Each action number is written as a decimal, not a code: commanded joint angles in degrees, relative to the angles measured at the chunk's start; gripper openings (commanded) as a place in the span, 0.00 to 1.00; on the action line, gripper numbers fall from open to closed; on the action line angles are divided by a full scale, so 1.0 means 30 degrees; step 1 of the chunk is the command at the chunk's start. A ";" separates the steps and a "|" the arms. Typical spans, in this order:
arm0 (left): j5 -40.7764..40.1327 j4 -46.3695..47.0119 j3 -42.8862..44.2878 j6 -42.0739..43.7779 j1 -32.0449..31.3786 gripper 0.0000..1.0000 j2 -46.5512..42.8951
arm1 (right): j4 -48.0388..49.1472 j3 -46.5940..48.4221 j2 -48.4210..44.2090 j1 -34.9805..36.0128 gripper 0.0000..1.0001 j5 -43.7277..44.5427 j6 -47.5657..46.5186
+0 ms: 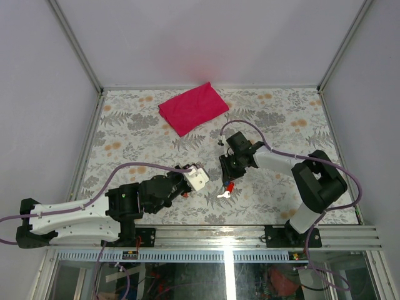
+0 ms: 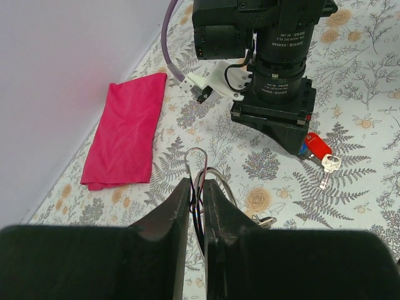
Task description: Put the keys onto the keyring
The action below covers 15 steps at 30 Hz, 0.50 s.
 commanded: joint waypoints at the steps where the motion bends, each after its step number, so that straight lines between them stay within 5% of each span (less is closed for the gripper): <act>1: 0.0125 0.0822 -0.0109 -0.0090 0.0119 0.00 -0.0393 | -0.0225 0.0669 0.0518 -0.0145 0.35 -0.0384 -0.0310; 15: 0.0158 0.0864 -0.0048 0.0030 0.0209 0.00 -0.0271 | -0.0648 0.0774 0.0978 -0.0159 0.16 -0.0163 -0.0500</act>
